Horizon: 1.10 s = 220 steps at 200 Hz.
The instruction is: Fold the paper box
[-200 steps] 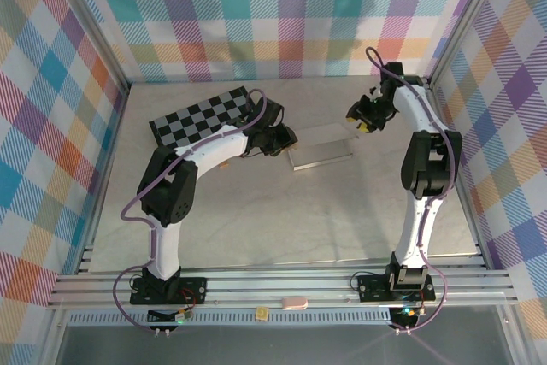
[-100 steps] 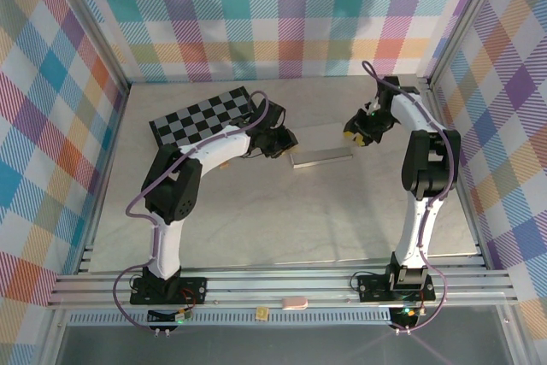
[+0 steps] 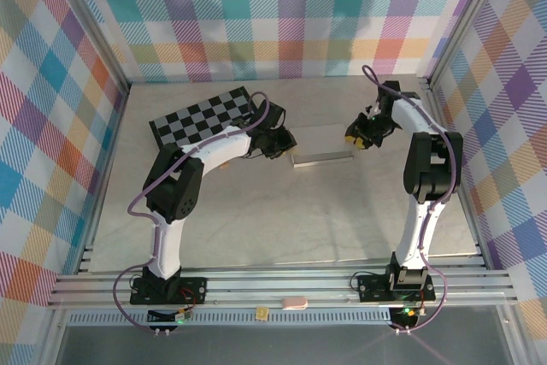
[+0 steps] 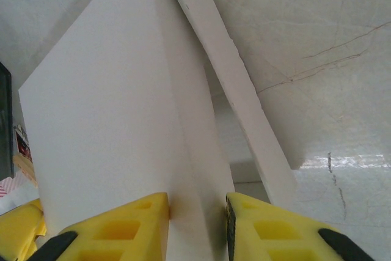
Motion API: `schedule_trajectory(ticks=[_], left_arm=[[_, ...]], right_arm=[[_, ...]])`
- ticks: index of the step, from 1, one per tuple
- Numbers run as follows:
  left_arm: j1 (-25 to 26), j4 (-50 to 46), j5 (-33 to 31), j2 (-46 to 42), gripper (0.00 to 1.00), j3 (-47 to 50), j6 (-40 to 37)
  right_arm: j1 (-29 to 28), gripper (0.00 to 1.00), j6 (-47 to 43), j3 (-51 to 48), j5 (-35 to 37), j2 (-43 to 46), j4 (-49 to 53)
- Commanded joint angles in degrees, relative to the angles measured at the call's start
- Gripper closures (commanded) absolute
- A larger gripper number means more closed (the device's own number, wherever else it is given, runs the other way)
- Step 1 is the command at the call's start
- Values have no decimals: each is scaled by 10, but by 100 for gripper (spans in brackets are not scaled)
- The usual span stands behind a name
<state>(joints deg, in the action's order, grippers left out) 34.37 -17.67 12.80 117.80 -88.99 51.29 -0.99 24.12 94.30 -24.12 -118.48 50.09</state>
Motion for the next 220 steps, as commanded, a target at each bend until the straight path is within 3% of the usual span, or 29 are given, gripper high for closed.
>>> schedule_trajectory(ticks=[1, 94, 177, 220], left_arm=[[8, 52, 20, 13, 77, 2, 11], [9, 102, 30, 15, 84, 32, 36], [6, 51, 15, 16, 85, 41, -4], [6, -3, -12, 8, 77, 37, -24]], right_arm=[[-10, 72, 5, -9, -48, 25, 2], [-10, 80, 16, -29, -57, 25, -17], [-11, 83, -15, -60, 3, 25, -13], [-19, 85, -25, -78, 51, 25, -11]])
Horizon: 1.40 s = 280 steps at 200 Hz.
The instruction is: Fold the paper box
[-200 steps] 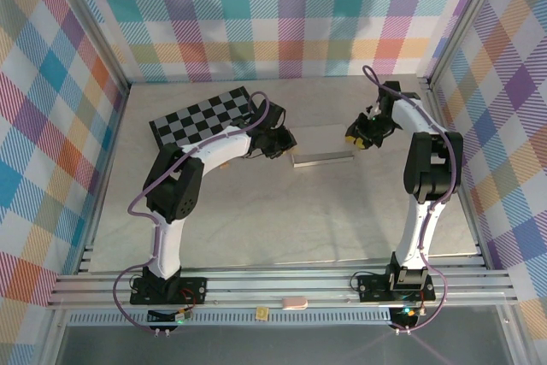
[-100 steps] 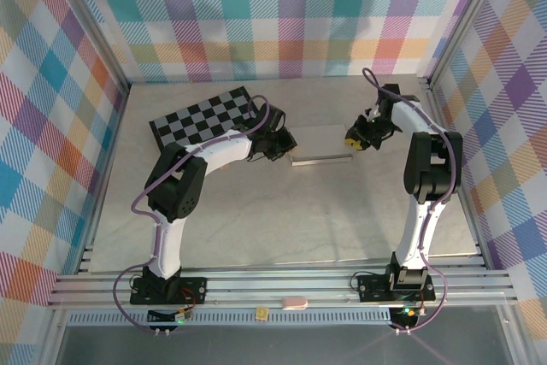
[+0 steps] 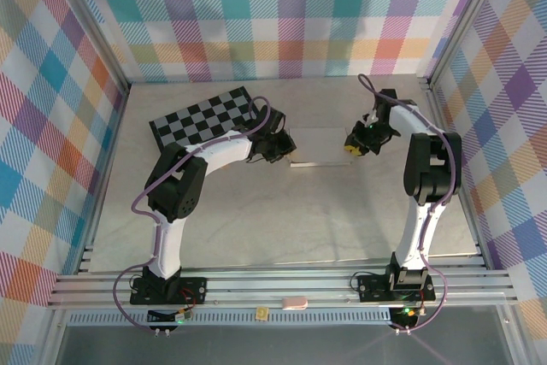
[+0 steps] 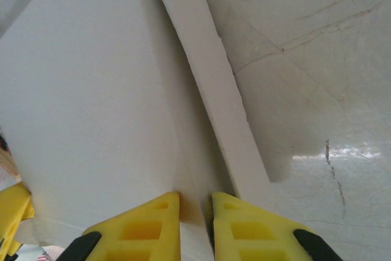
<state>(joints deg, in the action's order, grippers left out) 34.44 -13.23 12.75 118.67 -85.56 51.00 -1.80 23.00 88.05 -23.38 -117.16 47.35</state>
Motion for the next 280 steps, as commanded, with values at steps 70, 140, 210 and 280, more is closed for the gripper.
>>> schedule_trajectory(ticks=[70, 140, 210, 280], left_arm=[[-10, -138, -71, -32, 58, -30, -80], [-27, -48, -8, -15, 55, -48, -120], [-41, -130, -2, 59, 54, -158, -168], [-28, -166, -2, 117, 60, -193, -197]], right_arm=[[-24, 86, -28, 0, 85, 12, 37], [-28, 86, -35, 13, 83, 7, 47], [-28, 86, -43, 39, 82, 1, 63], [-28, 86, -49, 49, 77, -9, 72]])
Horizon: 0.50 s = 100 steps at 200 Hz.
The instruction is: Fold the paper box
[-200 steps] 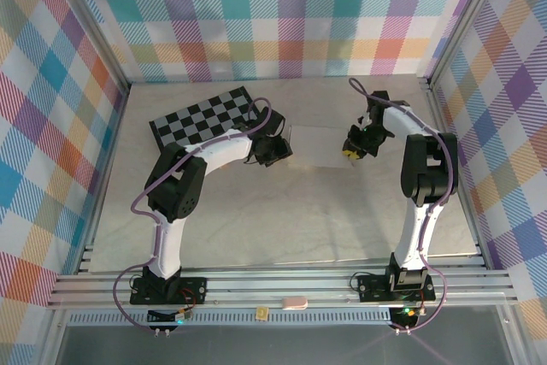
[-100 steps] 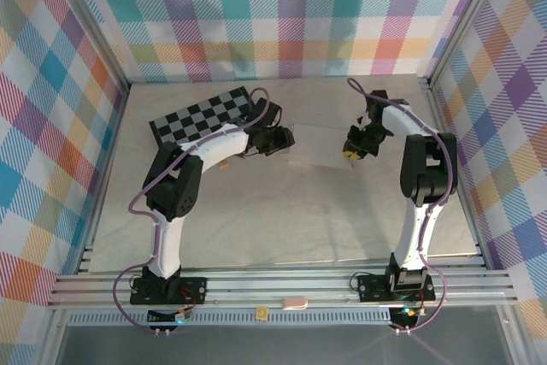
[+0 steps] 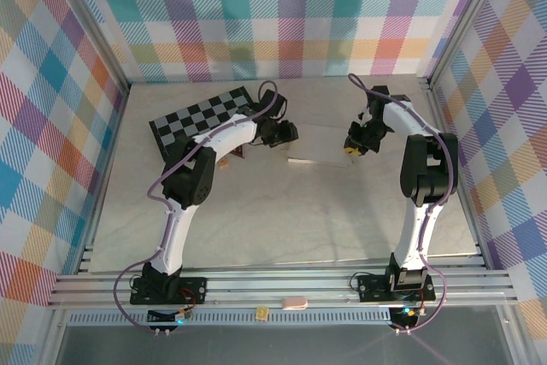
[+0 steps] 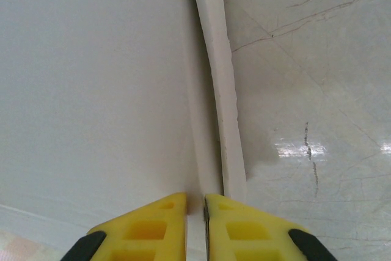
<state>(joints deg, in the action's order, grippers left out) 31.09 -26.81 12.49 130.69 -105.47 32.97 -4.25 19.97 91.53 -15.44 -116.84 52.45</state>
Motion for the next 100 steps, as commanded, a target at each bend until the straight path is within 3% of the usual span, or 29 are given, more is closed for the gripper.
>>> schedule_trajectory(ticks=[1, 53, 72, 100], left_arm=[[5, -29, 0, -4, 60, 7, -17], [6, -13, -6, -16, 70, 62, -13], [7, -4, -5, -22, 74, 80, -10], [7, 4, -6, -35, 78, 96, -8]], right_arm=[[-3, 86, -19, 15, -3, -12, 22], [-3, 84, -27, 19, 9, -9, 30], [2, 74, -31, 4, 13, 17, 11], [19, 57, -48, -18, -48, 34, -29]])
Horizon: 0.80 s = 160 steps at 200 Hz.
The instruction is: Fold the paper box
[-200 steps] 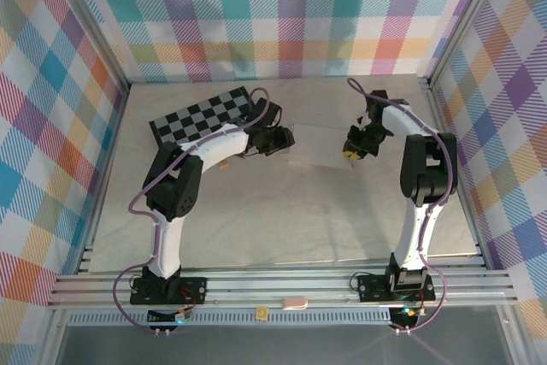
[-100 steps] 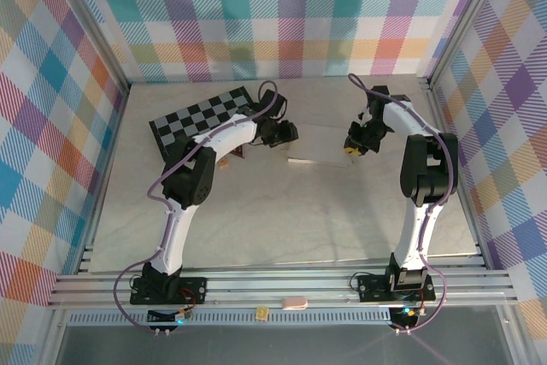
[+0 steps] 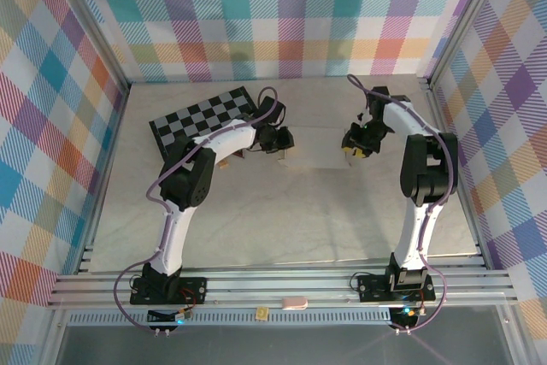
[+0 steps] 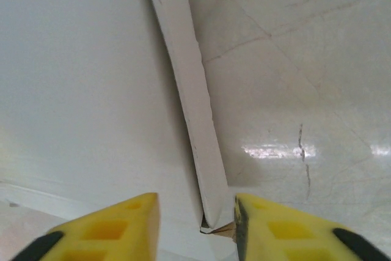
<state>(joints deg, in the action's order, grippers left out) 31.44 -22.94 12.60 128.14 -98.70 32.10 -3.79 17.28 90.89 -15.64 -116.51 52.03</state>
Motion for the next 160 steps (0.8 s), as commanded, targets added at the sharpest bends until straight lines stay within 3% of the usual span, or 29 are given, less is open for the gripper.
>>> schedule_trajectory(ticks=[1, 38, 93, 160], left_arm=[[4, -34, -7, -10, 78, 28, 1], [2, -34, 0, -13, 81, 32, 2], [-2, -21, 20, -17, 82, 47, 13], [0, -14, 38, -72, 85, 116, 33]], right_arm=[[15, 56, -21, -12, -49, 30, -25], [26, 53, -45, -19, -151, -18, -49], [27, 71, -32, -26, -185, -62, -66], [6, 87, -8, -86, -201, -14, -84]])
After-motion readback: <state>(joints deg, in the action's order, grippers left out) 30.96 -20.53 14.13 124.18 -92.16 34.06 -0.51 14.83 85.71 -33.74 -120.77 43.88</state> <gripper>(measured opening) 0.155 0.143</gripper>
